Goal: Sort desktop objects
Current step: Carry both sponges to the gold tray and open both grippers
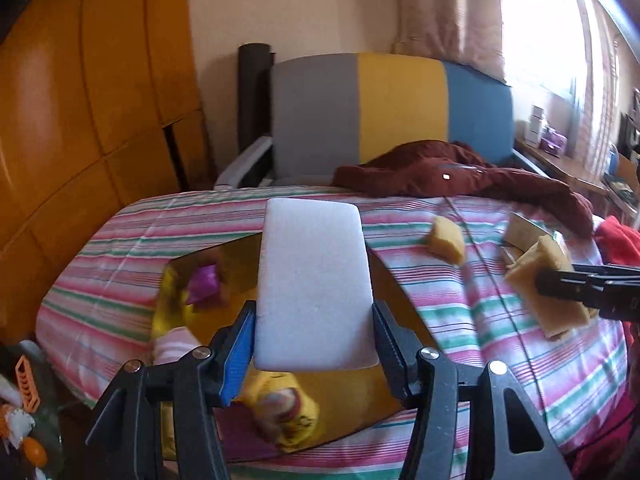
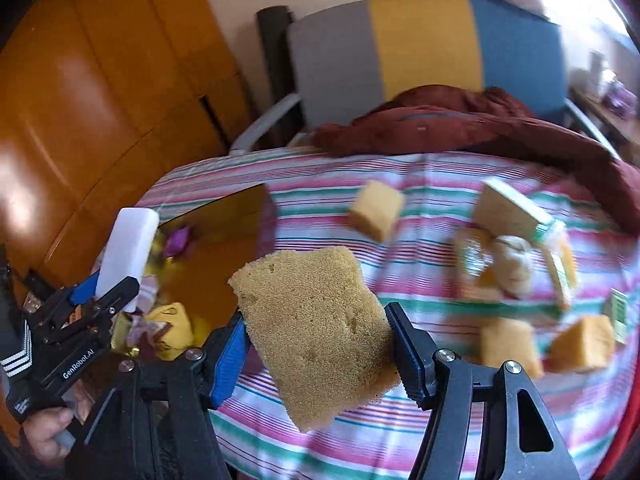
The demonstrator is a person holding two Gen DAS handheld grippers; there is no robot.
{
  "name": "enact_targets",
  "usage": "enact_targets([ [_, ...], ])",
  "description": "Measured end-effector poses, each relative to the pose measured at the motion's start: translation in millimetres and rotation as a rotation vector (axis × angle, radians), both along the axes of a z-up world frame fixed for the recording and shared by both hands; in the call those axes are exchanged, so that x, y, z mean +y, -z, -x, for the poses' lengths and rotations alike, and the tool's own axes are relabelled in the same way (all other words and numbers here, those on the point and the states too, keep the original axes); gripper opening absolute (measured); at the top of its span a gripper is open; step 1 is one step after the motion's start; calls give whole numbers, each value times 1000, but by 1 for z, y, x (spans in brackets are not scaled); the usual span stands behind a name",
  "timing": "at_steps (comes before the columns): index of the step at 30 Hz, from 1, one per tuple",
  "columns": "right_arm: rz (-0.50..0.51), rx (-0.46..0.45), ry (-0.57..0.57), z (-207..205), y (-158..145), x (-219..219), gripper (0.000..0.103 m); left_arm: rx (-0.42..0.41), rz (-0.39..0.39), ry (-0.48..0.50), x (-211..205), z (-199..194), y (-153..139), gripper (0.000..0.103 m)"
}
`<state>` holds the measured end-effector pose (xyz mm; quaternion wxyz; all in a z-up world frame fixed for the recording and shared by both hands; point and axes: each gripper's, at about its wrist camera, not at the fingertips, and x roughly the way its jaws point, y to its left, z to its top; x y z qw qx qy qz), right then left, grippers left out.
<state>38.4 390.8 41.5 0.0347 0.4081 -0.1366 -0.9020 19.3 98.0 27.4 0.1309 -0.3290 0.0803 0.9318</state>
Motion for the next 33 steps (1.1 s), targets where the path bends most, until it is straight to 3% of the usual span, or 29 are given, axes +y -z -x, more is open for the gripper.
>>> enact_targets([
  [14,82,-35,-171,57,16,-84,66,-61,-34,-125,-52,29,18,57],
  [24,151,-93,-199,93,40,-123,66,-202,-211,-175,-114,79,35,57],
  [33,233,-143,-156,131,60,-142,69,-316,-293,-189,-122,108,50,61],
])
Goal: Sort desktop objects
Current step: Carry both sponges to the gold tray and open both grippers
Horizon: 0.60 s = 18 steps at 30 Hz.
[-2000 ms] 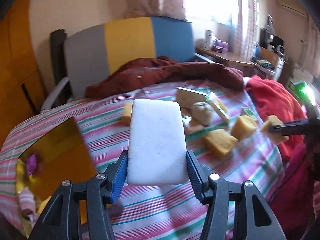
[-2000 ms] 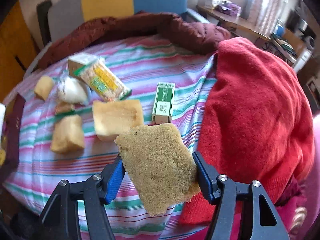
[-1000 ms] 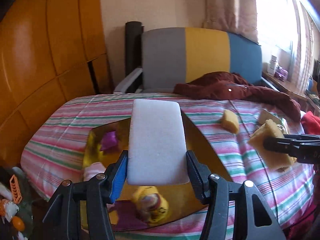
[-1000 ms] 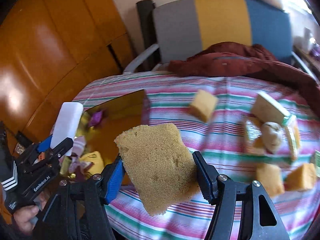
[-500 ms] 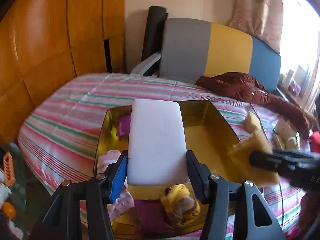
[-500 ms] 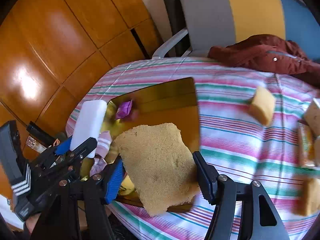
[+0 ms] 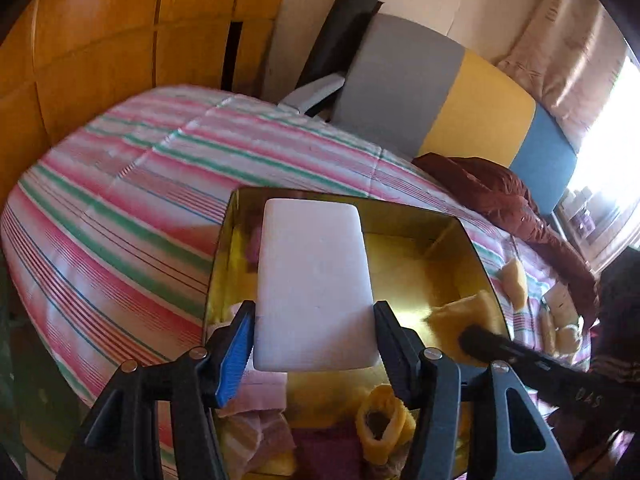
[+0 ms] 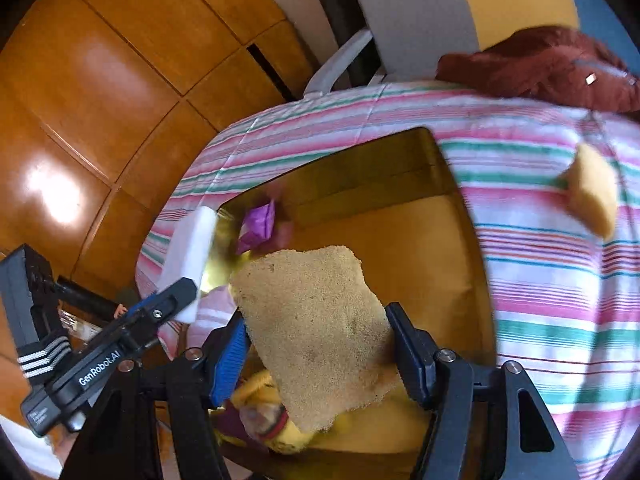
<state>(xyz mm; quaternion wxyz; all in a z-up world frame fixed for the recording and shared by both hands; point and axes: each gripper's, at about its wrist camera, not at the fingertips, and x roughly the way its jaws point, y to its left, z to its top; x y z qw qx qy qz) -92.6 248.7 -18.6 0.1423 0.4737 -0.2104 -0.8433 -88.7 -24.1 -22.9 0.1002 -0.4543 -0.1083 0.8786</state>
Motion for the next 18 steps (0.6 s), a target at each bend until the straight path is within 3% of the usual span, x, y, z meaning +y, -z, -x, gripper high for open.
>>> enact_targets([
  [8,209,-74,-26,10,29,-11,76,33,27,-35,-2,-6,-2,66],
  [13,208,-58,-44,4,28,-16,79,73,65,-62,-6,-20,-9,66],
  [18,108,-20,-48,-6,19,-19,85,108,99,-65,0,-34,-16,66],
])
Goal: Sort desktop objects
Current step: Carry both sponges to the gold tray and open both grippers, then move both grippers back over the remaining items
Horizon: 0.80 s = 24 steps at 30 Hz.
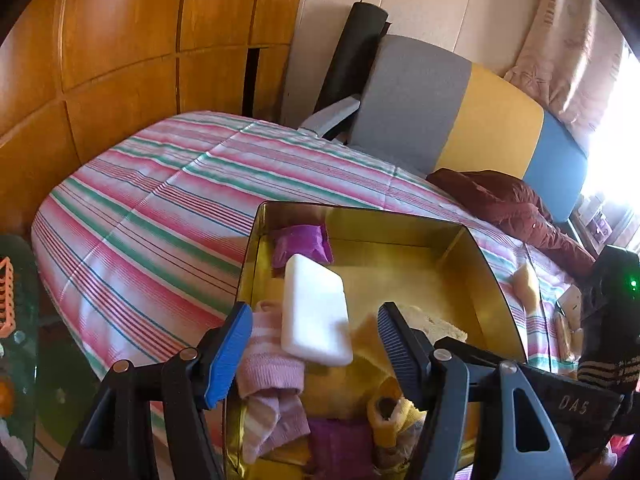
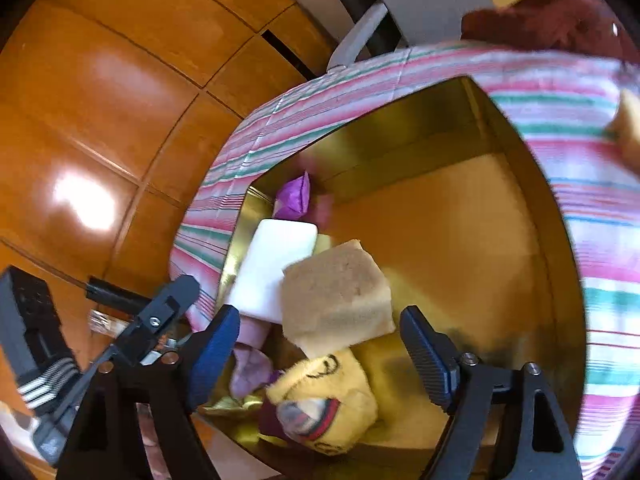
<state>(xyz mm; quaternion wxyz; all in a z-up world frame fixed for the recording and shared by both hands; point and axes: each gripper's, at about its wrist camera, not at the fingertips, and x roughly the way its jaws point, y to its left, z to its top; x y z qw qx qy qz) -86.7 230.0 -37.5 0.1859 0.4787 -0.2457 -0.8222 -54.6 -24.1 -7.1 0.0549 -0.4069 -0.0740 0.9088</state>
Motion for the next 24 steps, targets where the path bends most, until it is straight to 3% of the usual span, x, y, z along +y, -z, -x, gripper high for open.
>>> enact_targets([
  [5,-99,53,21,-13,-9,7,88,32,-2,7,7,-10,-7,65],
  [13,-161,93,69,-31,-17,27,90,47,-29,67,27,-19,-16,65],
  [24,-213,128,208,-70,-39,94,92,59,-11,286,109,-34,-33,65],
])
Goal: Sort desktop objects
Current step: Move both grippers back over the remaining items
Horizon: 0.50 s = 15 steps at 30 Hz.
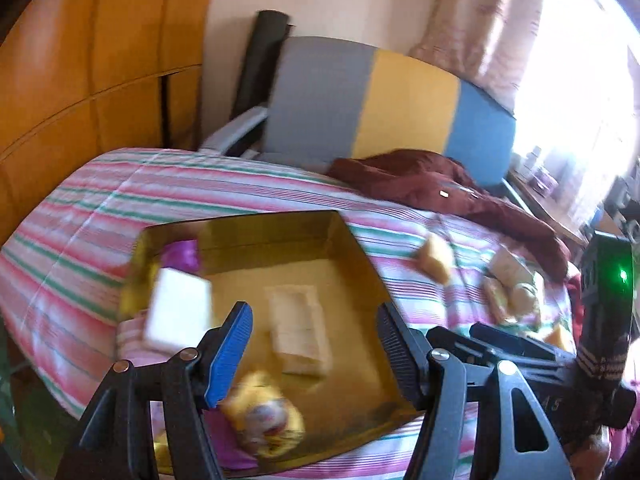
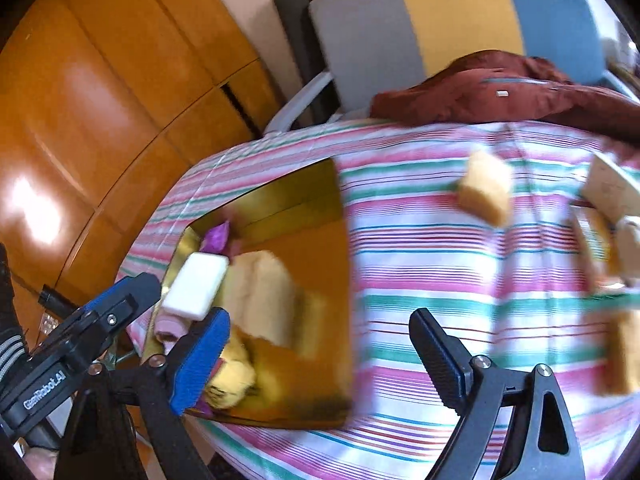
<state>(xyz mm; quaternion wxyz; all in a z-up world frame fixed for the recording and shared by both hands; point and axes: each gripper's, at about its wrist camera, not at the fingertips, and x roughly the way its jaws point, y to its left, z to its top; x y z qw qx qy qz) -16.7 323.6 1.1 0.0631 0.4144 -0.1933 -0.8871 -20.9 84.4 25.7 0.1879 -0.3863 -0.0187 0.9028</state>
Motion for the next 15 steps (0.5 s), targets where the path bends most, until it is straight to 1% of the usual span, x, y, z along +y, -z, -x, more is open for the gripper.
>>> enact_targets([
  [9,-36,-26,214,-43,-8,105,94,-20,48,181,80,-13,1,65],
  [11,-57,-41,266,-53,-10,130,94,-24,70,213,96,-15,3,65],
  [15,-93,-62,363,-74,-13,180,94,-50,89,263,122,-18,6,65],
])
